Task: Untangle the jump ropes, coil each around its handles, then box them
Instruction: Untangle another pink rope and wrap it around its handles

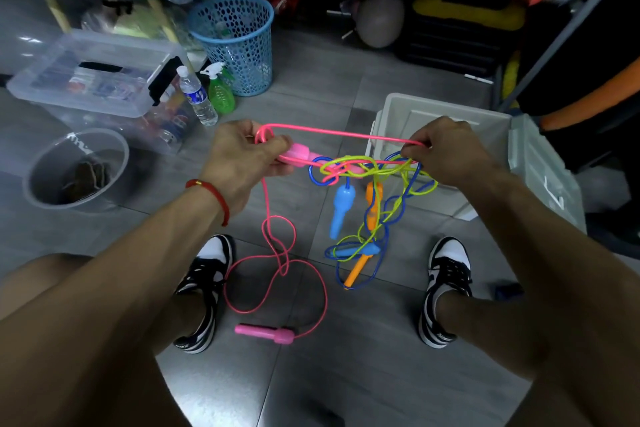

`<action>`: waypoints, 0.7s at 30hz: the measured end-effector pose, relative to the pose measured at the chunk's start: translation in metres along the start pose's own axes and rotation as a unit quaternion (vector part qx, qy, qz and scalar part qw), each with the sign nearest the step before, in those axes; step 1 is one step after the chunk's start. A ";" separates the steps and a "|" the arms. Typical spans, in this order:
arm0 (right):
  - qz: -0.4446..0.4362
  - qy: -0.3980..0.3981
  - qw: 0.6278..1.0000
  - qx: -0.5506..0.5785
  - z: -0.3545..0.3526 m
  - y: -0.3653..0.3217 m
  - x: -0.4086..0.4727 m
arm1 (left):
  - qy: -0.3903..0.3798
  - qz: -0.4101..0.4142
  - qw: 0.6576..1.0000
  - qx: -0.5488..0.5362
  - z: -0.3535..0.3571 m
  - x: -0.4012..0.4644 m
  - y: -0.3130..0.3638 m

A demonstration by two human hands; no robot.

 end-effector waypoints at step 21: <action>0.064 0.026 0.997 0.032 -0.017 0.027 0.009 | -0.212 -0.095 0.908 0.349 0.001 -0.020 -0.034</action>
Point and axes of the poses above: each hand's wrist, its own x-axis towards the middle knuckle, its own z-axis out of the palm, y = z × x, the point moved 9 cm from there along x, towards the middle knuckle, and after that the axes turned 2 degrees about -y, right-handed, at the moved point
